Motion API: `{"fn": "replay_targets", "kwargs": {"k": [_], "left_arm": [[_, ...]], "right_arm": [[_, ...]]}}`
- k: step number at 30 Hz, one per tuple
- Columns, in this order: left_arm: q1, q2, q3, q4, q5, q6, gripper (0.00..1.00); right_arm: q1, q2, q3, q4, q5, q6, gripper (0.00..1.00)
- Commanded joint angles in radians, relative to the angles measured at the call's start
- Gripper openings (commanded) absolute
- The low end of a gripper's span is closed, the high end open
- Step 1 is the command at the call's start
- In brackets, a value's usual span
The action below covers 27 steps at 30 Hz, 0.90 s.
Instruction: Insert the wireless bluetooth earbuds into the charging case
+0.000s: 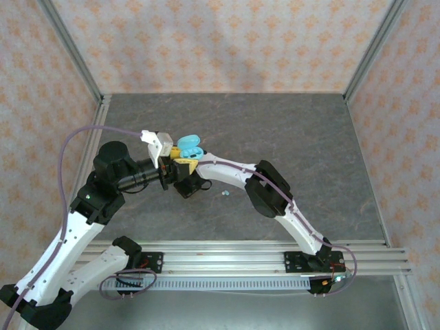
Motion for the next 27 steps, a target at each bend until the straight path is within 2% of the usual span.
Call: {"fn": "replay_targets", "kwargs": {"k": [1, 8, 16, 23, 27], "left_arm": [[0.009, -0.007, -0.002, 0.01, -0.016, -0.007, 0.03], [0.009, 0.012, 0.002, 0.028, -0.005, -0.008, 0.03], [0.009, 0.032, 0.002, 0.047, 0.01, -0.007, 0.03], [0.009, 0.04, 0.002, 0.051, 0.015, -0.003, 0.03], [0.009, 0.041, 0.0, 0.05, 0.015, 0.0, 0.03]], "right_arm": [[-0.038, -0.069, -0.054, -0.024, 0.103, 0.13, 0.22], [-0.182, -0.319, -0.391, 0.127, 0.171, 0.374, 0.19], [-0.418, -0.539, -0.751, 0.217, 0.173, 0.524, 0.19], [-0.511, -0.531, -0.826, 0.214, 0.065, 0.539, 0.22], [-0.519, -0.535, -0.821, 0.216, 0.009, 0.548, 0.31]]}}
